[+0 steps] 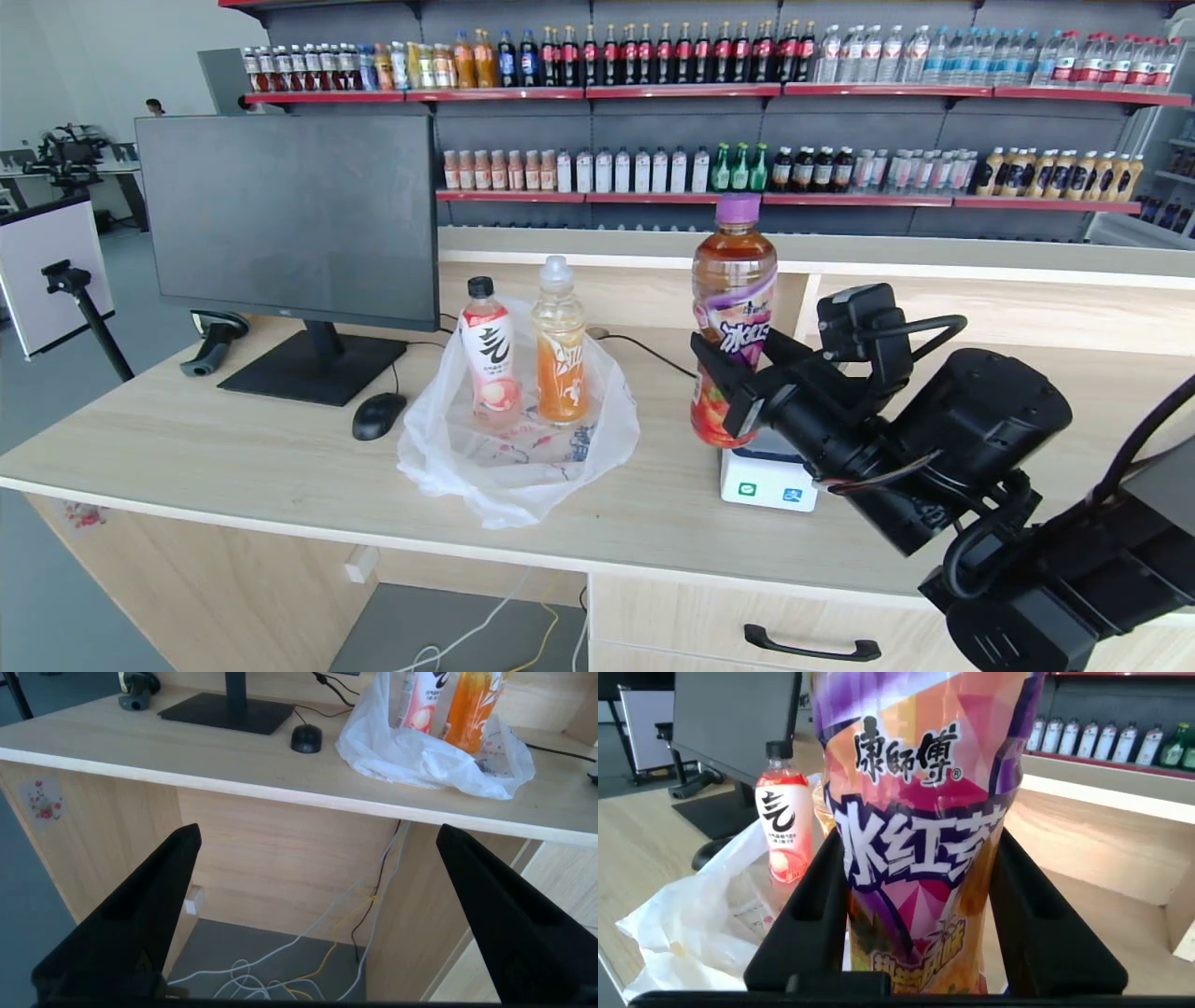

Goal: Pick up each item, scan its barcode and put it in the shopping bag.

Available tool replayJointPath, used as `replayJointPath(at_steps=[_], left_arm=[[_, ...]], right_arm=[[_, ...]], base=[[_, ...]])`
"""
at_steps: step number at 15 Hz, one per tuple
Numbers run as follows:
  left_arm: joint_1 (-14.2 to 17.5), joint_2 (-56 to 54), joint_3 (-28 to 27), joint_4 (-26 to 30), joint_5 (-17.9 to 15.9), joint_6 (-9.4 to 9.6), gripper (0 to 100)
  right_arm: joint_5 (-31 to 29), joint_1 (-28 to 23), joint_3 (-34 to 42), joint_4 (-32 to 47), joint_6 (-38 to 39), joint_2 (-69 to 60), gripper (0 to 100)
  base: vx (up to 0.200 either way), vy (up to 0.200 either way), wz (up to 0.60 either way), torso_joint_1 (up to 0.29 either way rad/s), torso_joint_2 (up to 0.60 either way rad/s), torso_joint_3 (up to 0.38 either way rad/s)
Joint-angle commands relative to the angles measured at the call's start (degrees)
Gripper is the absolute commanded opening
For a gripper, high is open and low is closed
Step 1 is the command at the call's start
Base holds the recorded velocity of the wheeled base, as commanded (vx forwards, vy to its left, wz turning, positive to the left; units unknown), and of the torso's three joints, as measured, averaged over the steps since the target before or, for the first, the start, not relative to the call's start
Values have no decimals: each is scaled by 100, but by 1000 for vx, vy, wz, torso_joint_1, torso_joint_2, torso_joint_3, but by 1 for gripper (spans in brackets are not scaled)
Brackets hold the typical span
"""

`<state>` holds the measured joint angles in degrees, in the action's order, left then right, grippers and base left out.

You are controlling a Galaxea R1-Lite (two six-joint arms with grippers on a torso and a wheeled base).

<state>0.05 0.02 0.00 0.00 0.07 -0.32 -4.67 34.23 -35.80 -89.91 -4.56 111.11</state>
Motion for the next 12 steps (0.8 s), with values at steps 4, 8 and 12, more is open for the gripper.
replayJointPath(at_steps=[4,8,12], left_arm=[[4,6,0,0,1,-3,100],[4,6,0,0,1,-3,100],[4,6,0,0,1,5,100]], right_arm=[[1,-4,-32,-9,8,34,0],[1,-22,-111,-9,8,69,0],[1,-57,-216,-9,16,131,0]], base=[[0,0,0,0,0,0],[0,200,0,1,2,5],[0,200,0,10,2,2]])
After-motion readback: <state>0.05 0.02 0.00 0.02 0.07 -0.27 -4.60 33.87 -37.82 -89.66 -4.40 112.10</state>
